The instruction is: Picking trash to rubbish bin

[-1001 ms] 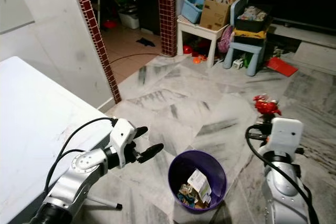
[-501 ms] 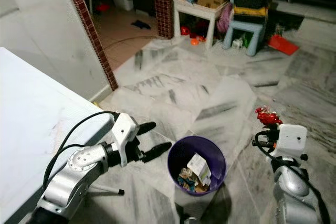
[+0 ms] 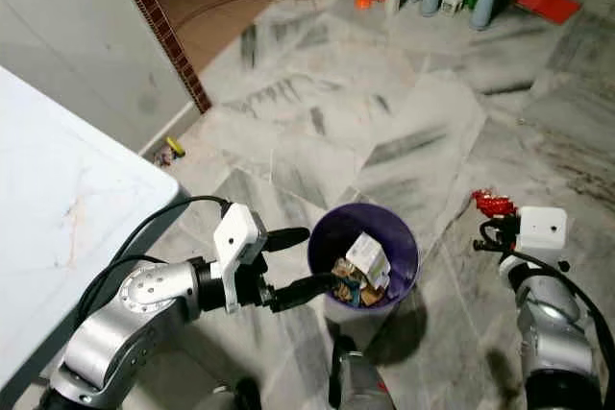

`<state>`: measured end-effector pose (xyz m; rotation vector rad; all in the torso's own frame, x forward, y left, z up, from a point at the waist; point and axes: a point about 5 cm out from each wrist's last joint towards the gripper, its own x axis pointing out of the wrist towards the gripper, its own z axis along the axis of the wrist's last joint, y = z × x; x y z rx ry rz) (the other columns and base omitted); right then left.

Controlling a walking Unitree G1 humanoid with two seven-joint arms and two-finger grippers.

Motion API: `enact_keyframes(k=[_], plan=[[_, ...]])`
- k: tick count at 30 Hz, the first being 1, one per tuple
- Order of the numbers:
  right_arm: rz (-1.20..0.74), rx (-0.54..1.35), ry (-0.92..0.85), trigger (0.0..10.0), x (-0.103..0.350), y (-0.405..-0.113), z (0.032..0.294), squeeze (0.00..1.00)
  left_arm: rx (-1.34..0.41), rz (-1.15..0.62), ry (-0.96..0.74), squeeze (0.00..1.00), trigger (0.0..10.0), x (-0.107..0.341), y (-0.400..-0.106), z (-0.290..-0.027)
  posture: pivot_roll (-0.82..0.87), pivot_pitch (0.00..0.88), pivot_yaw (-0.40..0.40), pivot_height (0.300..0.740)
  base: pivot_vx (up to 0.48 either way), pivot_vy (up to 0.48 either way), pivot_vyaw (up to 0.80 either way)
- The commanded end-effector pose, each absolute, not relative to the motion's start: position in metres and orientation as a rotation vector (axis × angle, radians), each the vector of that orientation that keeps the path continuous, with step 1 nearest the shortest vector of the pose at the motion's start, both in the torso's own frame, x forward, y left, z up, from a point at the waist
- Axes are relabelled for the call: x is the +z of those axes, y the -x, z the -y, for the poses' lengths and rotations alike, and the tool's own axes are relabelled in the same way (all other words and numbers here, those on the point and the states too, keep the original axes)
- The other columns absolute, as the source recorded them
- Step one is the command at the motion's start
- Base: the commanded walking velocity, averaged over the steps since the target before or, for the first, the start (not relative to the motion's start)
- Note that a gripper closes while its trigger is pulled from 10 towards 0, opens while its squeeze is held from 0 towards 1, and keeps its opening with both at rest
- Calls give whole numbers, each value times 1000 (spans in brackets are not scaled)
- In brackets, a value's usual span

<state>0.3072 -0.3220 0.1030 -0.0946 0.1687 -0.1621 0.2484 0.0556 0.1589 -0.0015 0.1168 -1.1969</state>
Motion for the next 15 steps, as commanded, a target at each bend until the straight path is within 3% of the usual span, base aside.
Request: enact_keyframes(k=[1, 15], plan=[[-217, -129, 91, 10000, 93, -307, 319, 0, -1208, -123, -1, 0, 10000, 163, -244, -57, -106, 477, 112, 740, 0, 0, 0], [-178, 128, -56, 10000, 118, -348, 280, 0, -1186, -190, -24, 0, 10000, 157, -241, -69, -90, 533, 105, 740, 0, 0, 0]])
